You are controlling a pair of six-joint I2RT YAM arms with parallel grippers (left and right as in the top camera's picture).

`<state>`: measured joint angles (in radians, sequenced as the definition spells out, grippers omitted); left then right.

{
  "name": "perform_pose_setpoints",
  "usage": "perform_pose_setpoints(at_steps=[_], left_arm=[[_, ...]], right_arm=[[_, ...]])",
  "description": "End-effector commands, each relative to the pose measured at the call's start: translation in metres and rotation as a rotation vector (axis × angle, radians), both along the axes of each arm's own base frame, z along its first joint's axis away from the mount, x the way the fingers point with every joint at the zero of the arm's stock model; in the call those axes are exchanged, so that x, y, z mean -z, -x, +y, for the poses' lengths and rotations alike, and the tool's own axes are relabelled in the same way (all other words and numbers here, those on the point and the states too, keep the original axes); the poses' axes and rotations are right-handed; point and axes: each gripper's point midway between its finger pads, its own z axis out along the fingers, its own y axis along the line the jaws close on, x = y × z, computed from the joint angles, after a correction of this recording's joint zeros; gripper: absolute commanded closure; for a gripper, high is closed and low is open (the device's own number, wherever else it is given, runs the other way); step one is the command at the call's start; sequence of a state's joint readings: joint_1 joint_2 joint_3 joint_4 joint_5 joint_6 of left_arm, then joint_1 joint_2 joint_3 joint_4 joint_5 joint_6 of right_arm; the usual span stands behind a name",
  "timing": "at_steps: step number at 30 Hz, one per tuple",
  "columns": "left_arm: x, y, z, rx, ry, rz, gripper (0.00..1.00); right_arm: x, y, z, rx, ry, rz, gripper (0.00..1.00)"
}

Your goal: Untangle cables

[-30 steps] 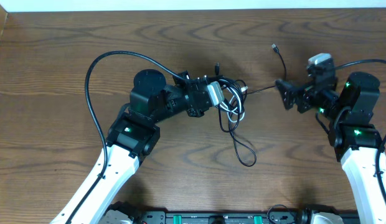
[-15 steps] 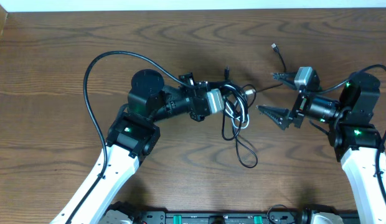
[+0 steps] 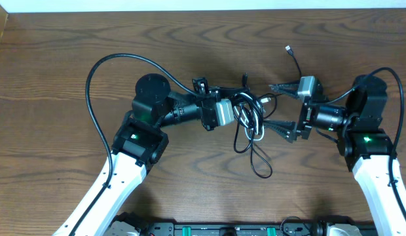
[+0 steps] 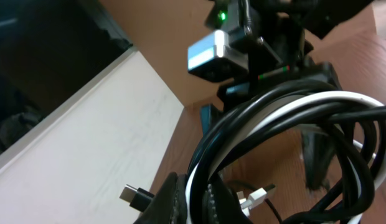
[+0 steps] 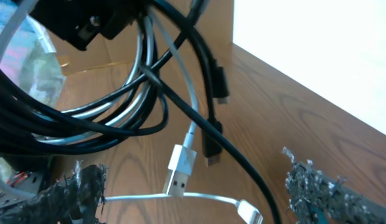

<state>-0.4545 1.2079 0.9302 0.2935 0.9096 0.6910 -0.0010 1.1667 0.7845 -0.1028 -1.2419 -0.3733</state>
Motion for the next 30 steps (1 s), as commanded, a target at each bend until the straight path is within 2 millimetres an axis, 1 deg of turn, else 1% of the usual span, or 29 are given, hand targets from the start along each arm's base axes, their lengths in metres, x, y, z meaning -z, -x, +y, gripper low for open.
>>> perform_pose_setpoints(at_steps=[1,3,6,8,10,11,12,13,15,17,20,25,27,29,30], left_arm=[[-0.024,0.008,0.001,0.025,0.056,0.001,0.93],[-0.025,0.009,0.000,0.029,0.061,-0.001,0.93],[-0.026,0.015,-0.001,0.067,0.061,-0.002,0.92],[-0.026,0.018,-0.001,0.082,0.061,0.000,0.93],[-0.025,0.017,-0.001,0.081,0.060,0.002,0.93],[-0.025,0.017,-0.001,0.081,0.060,0.002,0.92],[-0.025,0.017,-0.001,0.081,0.060,0.002,0.93],[-0.025,0.017,-0.001,0.080,0.060,0.002,0.92],[-0.025,0.017,-0.001,0.080,0.059,0.002,0.93],[-0.025,0.017,-0.001,0.080,0.059,0.003,0.93],[-0.024,0.017,-0.001,0.080,0.058,0.006,0.93],[-0.022,0.015,0.000,0.070,0.054,0.015,0.93],[-0.022,0.013,0.002,0.062,0.053,0.015,0.93],[-0.022,0.011,0.004,0.053,0.053,0.015,0.92],[-0.022,0.009,0.005,0.047,0.054,0.015,0.93]], right_arm=[[-0.005,-0.001,0.007,-0.009,0.019,-0.041,0.14],[-0.002,-0.005,0.008,0.017,0.039,-0.042,0.17],[0.002,-0.009,0.011,0.043,0.065,-0.043,0.21],[0.003,-0.011,0.013,0.054,0.075,-0.047,0.27],[0.004,-0.013,0.013,0.068,0.083,-0.051,0.42],[0.004,-0.014,0.012,0.073,0.086,-0.052,0.47],[0.005,-0.015,0.012,0.080,0.089,-0.052,0.55],[0.006,-0.017,0.011,0.091,0.095,-0.051,0.66],[0.007,-0.020,0.009,0.111,0.105,-0.051,0.81],[0.010,-0.027,0.004,0.164,0.123,-0.035,0.91],[0.017,-0.042,-0.008,0.273,0.151,0.006,0.99],[0.027,-0.066,-0.035,0.496,0.168,0.116,0.98],[0.028,-0.070,-0.042,0.541,0.159,0.147,0.91],[0.028,-0.071,-0.045,0.556,0.149,0.164,0.72],[0.029,-0.071,-0.045,0.556,0.142,0.174,0.59]])
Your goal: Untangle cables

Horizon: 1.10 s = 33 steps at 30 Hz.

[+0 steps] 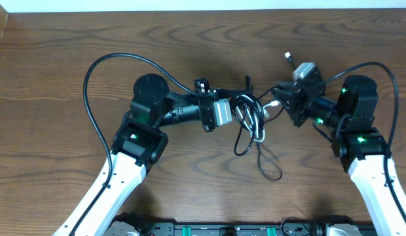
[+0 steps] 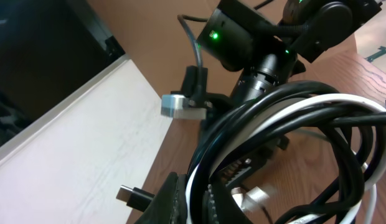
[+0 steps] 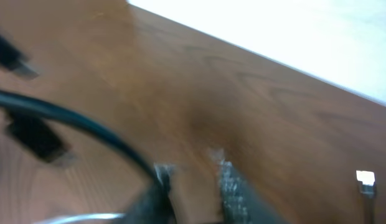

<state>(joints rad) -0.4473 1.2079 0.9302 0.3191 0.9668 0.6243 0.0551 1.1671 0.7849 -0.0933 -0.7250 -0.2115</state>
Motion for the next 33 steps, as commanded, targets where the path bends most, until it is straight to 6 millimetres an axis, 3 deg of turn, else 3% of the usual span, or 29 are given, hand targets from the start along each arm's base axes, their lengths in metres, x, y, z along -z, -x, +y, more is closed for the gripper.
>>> perform_pose_setpoints(at_steps=[1,5,9,17,27,33], left_arm=[[-0.017,0.001,0.007,-0.005,0.024,-0.028,0.93],[-0.017,-0.010,0.015,-0.055,0.022,-0.025,0.92],[-0.012,-0.033,0.028,-0.182,0.009,-0.003,0.92],[-0.011,-0.048,0.036,-0.272,-0.006,-0.034,0.92],[-0.011,-0.052,0.038,-0.300,-0.012,-0.051,0.93],[-0.010,-0.052,0.038,-0.300,-0.037,-0.109,0.92]], right_arm=[[-0.004,-0.011,-0.014,0.107,-0.025,0.040,0.51],[-0.011,0.005,0.004,-0.023,-0.085,0.050,0.20],[-0.022,0.027,0.022,-0.188,-0.161,0.055,0.07],[-0.056,0.059,0.042,-0.441,-0.276,-0.014,0.06],[-0.094,0.056,0.051,-0.424,-0.424,0.064,0.06],[-0.112,0.045,0.062,-0.309,-0.578,0.219,0.07]])
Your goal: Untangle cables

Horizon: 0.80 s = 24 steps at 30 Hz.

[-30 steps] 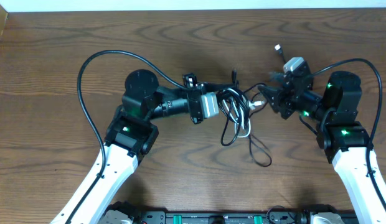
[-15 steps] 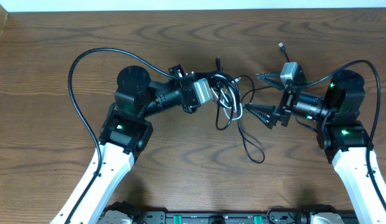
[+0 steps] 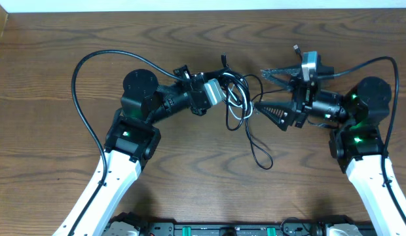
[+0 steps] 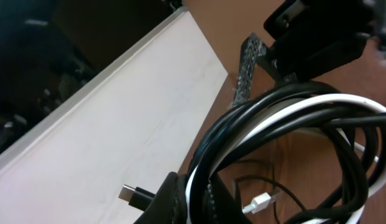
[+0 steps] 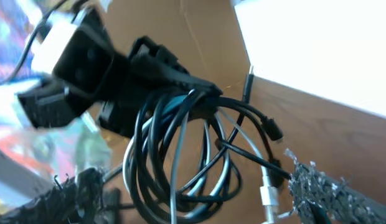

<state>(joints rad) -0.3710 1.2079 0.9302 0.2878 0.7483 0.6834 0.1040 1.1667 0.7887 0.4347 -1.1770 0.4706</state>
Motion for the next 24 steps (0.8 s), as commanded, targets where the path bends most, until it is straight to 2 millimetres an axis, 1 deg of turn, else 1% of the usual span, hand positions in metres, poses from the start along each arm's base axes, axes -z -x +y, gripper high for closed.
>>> perform_pose_setpoints(at_steps=[1,3,8,9,11,12,13,16,20,21,24], left_arm=[[-0.018,0.003,0.002,-0.006,-0.003,-0.077,0.93],[-0.018,0.003,0.002,-0.006,-0.009,-0.088,0.93],[-0.018,0.003,0.002,-0.005,-0.017,-0.104,0.93],[-0.018,0.003,0.002,-0.003,-0.017,-0.104,0.93],[-0.018,0.004,0.001,0.007,-0.018,-0.108,0.93],[-0.019,0.004,0.001,0.007,-0.016,-0.111,0.93],[-0.020,0.004,0.001,0.006,-0.015,-0.115,0.92],[-0.023,0.004,0.001,0.006,-0.009,-0.128,0.92],[-0.026,0.009,-0.001,0.033,-0.002,-0.144,0.93],[-0.027,0.010,-0.002,0.044,-0.001,-0.144,0.92],[-0.026,0.013,-0.003,0.059,0.000,-0.143,0.93]], right_arm=[[-0.012,-0.004,0.009,0.029,-0.079,0.158,0.06],[-0.015,0.000,0.017,0.010,-0.082,0.139,0.06],[-0.016,0.001,0.032,0.026,-0.086,0.128,0.06],[-0.015,0.001,0.034,0.031,-0.081,0.119,0.07],[-0.011,-0.001,0.036,0.050,-0.065,0.110,0.13],[-0.008,-0.003,0.036,0.060,-0.059,0.114,0.17],[-0.004,-0.006,0.036,0.080,-0.048,0.121,0.24],[0.008,-0.013,0.033,0.129,-0.015,0.138,0.37],[0.017,-0.020,0.030,0.173,0.008,0.163,0.65],[0.017,-0.020,0.030,0.177,0.009,0.161,0.74],[0.017,-0.021,0.029,0.184,0.017,0.138,0.97]])
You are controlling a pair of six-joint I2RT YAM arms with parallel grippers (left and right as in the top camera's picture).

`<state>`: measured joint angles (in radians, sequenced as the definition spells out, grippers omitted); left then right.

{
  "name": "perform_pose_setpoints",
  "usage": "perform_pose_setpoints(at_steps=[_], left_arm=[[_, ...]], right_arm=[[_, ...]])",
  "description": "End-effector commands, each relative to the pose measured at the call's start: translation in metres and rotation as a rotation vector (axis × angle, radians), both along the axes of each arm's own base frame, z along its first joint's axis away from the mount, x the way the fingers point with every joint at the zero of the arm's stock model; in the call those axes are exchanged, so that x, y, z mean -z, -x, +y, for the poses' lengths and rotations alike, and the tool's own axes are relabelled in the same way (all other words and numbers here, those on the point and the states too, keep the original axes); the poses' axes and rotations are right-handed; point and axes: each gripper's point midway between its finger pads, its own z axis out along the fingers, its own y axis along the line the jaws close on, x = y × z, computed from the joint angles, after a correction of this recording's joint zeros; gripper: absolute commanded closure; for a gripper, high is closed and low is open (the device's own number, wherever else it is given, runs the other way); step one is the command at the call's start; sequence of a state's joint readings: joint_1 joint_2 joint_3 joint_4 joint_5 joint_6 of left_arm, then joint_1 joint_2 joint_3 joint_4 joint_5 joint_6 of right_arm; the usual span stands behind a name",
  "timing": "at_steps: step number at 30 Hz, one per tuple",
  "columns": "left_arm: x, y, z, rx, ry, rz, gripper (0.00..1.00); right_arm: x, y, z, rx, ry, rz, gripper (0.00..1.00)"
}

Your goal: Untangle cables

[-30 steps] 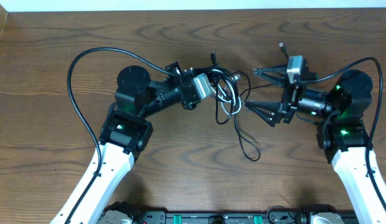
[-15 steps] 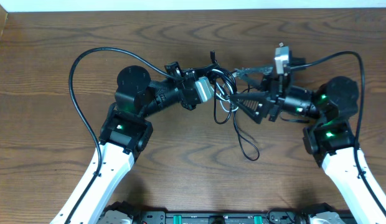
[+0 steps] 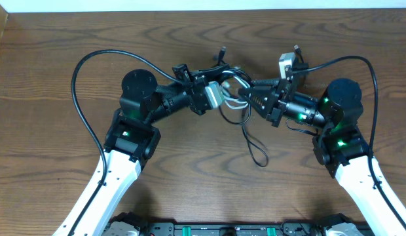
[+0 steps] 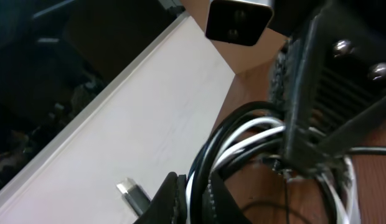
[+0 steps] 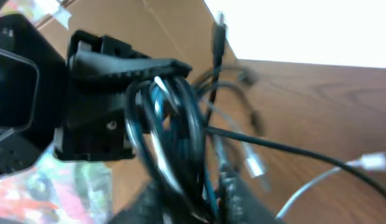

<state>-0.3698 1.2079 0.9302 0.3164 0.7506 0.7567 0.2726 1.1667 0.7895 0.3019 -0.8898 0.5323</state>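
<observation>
A tangled bundle of black and white cables (image 3: 234, 92) hangs over the wooden table between both arms. My left gripper (image 3: 222, 78) is shut on the bundle's top; in the left wrist view its fingertips (image 4: 194, 198) pinch black and white strands (image 4: 243, 134). My right gripper (image 3: 250, 99) has come in from the right and is shut on the same bundle (image 5: 174, 118), its own fingertips (image 5: 196, 202) blurred at the bottom of the right wrist view. A thin black loop (image 3: 254, 152) trails from the bundle down onto the table.
Loose plug ends stick out toward the far side, one (image 3: 222, 50) above the left gripper and one (image 3: 295, 49) above the right. The table (image 3: 59, 39) runs to a white strip at its far edge. Each arm's own black lead arcs outward (image 3: 85, 72).
My right gripper was open to the right of the bundle; now it sits at the bundle and is shut on it. The left gripper holds the bundle in about the same spot.
My left gripper held the bundle at every moment. The right gripper stood open just right of it, then narrowed near a loose end at the upper right, then stood open again while the bundle sat farther back. Now both grippers grip the bundle.
</observation>
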Motion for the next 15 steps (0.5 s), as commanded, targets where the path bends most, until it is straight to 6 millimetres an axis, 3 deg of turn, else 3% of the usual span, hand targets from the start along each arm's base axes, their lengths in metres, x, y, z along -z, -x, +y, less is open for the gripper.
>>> perform_pose_setpoints(at_steps=[1,8,15], left_arm=[[-0.021,0.013,-0.003,0.056,0.023,-0.051,0.92],[-0.022,0.014,-0.003,0.055,0.024,-0.055,0.91],[-0.036,0.016,0.008,0.021,0.048,-0.071,0.64]], right_arm=[[-0.004,-0.011,-0.005,0.071,0.021,-0.046,0.99],[-0.004,-0.017,-0.009,0.106,0.040,-0.083,0.99],[-0.005,-0.035,-0.038,0.193,0.046,-0.087,0.99]])
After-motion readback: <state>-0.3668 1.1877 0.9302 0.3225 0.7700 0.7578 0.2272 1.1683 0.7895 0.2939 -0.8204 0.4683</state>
